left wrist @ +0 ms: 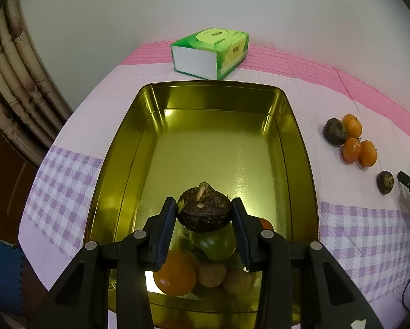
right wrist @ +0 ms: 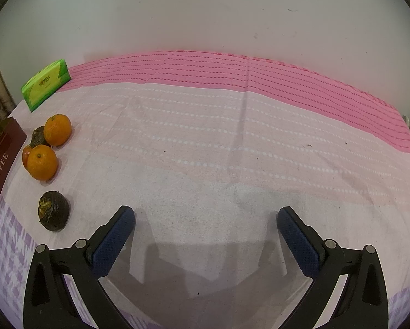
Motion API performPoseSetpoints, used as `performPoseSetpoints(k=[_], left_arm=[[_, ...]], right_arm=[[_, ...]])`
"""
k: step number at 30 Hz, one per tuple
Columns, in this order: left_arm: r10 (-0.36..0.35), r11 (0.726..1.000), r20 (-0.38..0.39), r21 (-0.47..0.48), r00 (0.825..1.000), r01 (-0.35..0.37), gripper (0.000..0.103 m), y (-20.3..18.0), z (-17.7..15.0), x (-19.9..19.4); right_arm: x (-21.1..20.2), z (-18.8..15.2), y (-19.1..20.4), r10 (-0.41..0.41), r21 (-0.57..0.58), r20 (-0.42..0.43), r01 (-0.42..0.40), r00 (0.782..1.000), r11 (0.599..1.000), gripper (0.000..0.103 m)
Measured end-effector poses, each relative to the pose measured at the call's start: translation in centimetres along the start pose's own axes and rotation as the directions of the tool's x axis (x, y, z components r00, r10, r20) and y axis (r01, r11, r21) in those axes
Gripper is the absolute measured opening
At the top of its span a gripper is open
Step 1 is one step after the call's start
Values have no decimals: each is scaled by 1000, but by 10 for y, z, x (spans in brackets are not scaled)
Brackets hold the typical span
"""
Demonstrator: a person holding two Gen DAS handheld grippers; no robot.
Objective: Organize fruits
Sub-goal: 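Carry the dark wrinkled fruit with the left tool into the tin and release, then grasp the other dark wrinkled fruit with the right tool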
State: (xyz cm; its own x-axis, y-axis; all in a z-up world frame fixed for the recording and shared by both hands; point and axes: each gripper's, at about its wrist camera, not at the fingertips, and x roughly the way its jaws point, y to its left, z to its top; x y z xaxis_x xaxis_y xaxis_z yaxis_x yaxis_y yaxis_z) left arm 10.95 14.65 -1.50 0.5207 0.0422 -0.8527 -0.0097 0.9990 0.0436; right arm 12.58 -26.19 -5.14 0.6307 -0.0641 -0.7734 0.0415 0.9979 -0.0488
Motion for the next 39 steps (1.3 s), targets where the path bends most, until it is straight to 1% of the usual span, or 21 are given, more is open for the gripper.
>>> performPoseSetpoints(k=[5,10,17,24,29,33,39], left_arm=[[-2,1000,-21,-11,1000,2,38,0,-3,6],[14,1000,-9,2,1000,-14,38,-3,-2,5],[11,1000,-10,0,1000,-11,39,-2,-3,6],[5,1000,5,-13,1000,-5,47,0,-1,0],[6,1000,11,-11,1000,-6,49,-1,-1,-2],[6,1000,16,-16,1000,-6,49,-1,1,-4],[13,999,14,-33,1000,-13,51,2,2,-6]], right_arm=[[2,1,-1,3,-2,-8,-3,1000,1000,103],[1,0,-1,9,-7,-16,-9,1000,1000,103],[-5,-7,-1,13,-13,-21,-13,1000,1000,103],[-16,-20,10,15,-21,-35,-16,999,1000,103],[-24,-29,24,21,-30,-40,-22,999,999,103],[-27,-32,46,48,-72,-42,-51,998,996,103],[-26,-26,83,96,-146,-40,-101,995,984,95]])
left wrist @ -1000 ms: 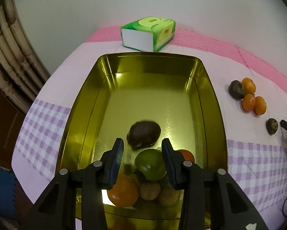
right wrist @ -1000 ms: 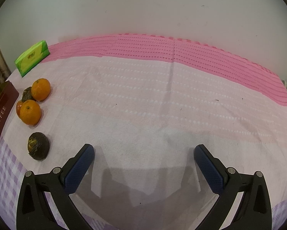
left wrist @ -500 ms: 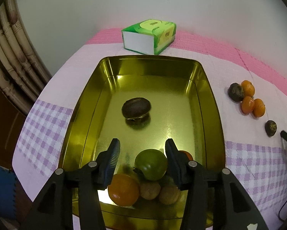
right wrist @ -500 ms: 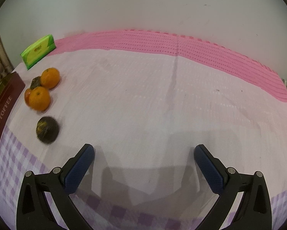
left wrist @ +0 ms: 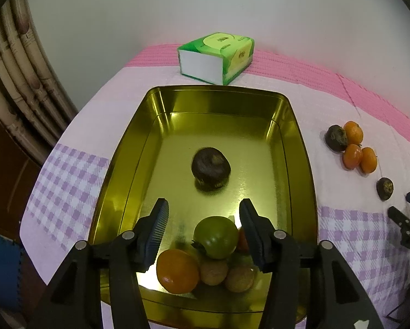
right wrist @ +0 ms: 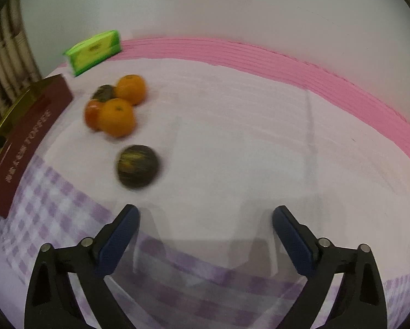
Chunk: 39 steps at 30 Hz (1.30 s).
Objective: Organize fruits
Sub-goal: 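Grasp the other dark wrinkled fruit with the right tool, then carry the dark wrinkled fruit with the right tool into the tin and release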
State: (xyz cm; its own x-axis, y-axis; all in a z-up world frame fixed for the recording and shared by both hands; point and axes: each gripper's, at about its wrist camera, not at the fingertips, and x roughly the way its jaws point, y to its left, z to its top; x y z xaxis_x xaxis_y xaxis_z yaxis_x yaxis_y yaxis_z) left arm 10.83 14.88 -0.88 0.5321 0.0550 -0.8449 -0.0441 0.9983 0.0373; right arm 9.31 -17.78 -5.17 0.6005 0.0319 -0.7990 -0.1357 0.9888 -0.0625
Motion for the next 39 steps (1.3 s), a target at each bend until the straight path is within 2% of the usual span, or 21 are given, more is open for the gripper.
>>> performPoseSetpoints(k=[3,6,9,14,16,20,24,30,36,39], left_arm=[[6,1000,3,-14,1000,-6,54,3,1,-2],[11,1000,12,-27,1000,-11,56,6,2,-6],[15,999,14,-41,1000,-14,60,9,3,-9],[0,998,17,-67,1000,2,67,15,6,-12],[-9,997,23,-78,1000,11,71,17,6,-14],[-13,995,43,-99,999,17,75,22,8,-19],[18,993,52,-116,998,-12,76,27,9,-23],[40,990,71,-137,997,-30,77,37,10,-30],[10,990,86,-143,996,2,77,47,7,-36],[31,990,96,-139,995,-17,77,52,4,-40]], right_arm=[[2,7,14,8,-25,8,-8,1000,1000,90],[4,13,23,23,-38,16,-22,1000,999,81],[6,20,29,33,-50,16,-32,999,998,69],[10,31,38,47,-73,8,-47,999,996,44],[10,32,41,49,-85,3,-48,999,995,39],[9,32,41,52,-81,-3,-52,999,995,38],[6,35,42,54,-82,-9,-54,999,995,38],[-12,46,49,95,-79,28,-92,995,993,38],[-30,66,89,195,-134,70,-184,978,974,38],[-35,75,116,247,-175,72,-232,966,957,38]])
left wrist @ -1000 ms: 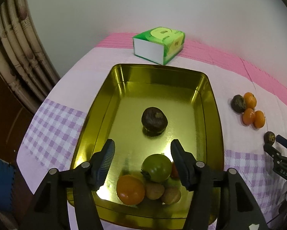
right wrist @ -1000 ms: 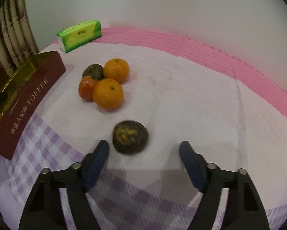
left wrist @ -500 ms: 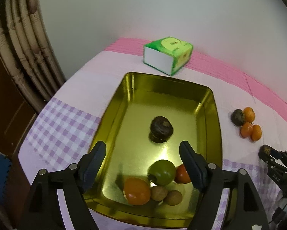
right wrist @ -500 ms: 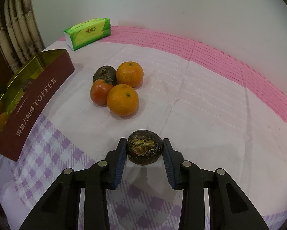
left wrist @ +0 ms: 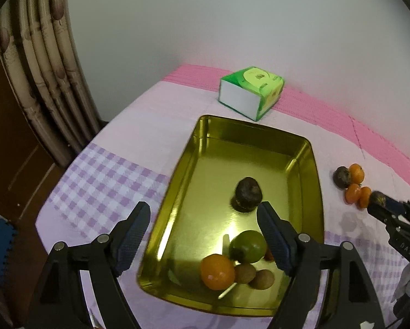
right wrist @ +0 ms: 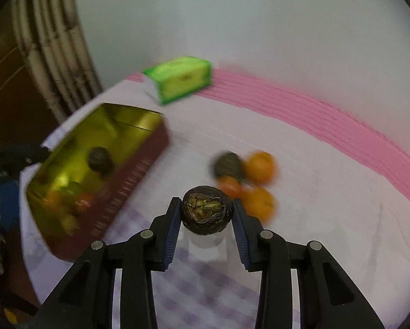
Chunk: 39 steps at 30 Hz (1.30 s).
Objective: Organize fruits
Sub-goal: 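Carry the dark wrinkled fruit with the right tool into the tin and release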
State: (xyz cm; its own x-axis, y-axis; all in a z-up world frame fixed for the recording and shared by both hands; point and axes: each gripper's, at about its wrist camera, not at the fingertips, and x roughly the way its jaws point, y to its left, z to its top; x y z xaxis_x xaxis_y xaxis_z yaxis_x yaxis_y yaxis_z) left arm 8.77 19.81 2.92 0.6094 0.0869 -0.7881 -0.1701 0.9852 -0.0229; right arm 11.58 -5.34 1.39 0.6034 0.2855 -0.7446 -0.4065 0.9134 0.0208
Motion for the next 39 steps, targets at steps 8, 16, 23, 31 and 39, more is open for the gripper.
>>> performPoseSetpoints(k=[8,16,23,31,39], left_arm=[[45,994,-39,-93,998,-49,77,33,-5,-3],[72,988,-72,-131,995,-81,77,53,-14,-6],[87,984,-80,-148,993,-98,77,56,-12,-5],[78,982,-94,-162,992,-93,77,58,-11,-2],[69,983,-109,-162,992,-86,77,58,-12,1]], right_arm=[[20,30,72,128,-107,-6,-128,992,986,38],[52,34,115,151,-186,-71,-162,986,969,38],[71,32,128,147,-206,-114,-168,983,964,38],[84,28,134,127,-222,-144,-157,981,962,38],[87,27,134,114,-226,-152,-147,982,963,38]])
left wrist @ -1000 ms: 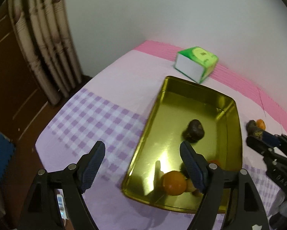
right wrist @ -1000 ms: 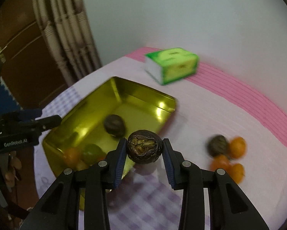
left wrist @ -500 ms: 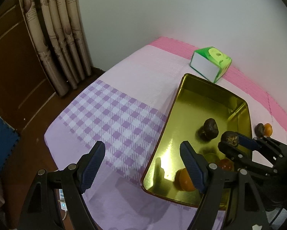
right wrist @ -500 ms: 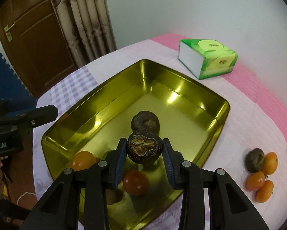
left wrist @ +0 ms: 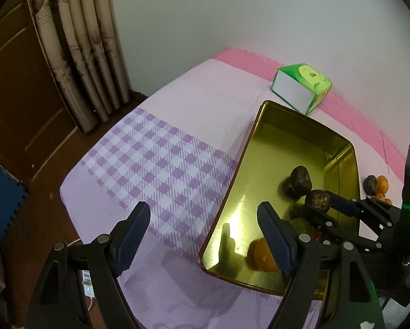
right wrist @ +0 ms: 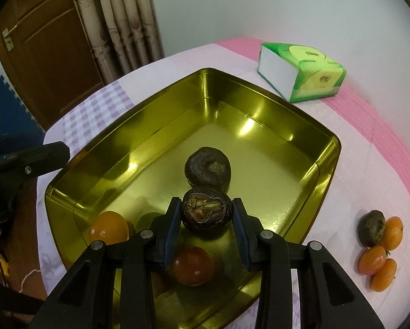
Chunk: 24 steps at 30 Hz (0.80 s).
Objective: Organize fruits
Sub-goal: 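Carry the dark wrinkled fruit with the right tool into the tin and release, then move the left tool to the red tomato and close on it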
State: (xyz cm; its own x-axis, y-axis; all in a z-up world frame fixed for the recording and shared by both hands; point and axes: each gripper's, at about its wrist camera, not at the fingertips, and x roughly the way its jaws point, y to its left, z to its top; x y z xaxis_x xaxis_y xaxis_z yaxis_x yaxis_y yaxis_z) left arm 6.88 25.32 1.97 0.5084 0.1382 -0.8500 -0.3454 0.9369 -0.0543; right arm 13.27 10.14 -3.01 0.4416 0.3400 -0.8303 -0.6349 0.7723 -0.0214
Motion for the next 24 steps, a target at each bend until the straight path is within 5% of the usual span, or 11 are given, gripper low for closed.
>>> performPoseSetpoints(k=[6,12,19,24], left_arm=[[-2,1000,-6,9,1000,2,77,-2,-1,2],[4,1000,-4,19,1000,-4,77,-4,-2,3],[13,1000,19,18,1000,-14,77,-6,-2,1],[24,999,70,29,997,-26,77,-11,-3,-7]], right_arm=[[-3,0,-2,1,6,10,-1,1000,1000,40],[-38,-3,-17,-16,41,109,11,994,999,47],[-81,-36,-72,-153,153,163,128,975,980,56],[-98,-80,-135,-278,261,104,243,955,934,60]])
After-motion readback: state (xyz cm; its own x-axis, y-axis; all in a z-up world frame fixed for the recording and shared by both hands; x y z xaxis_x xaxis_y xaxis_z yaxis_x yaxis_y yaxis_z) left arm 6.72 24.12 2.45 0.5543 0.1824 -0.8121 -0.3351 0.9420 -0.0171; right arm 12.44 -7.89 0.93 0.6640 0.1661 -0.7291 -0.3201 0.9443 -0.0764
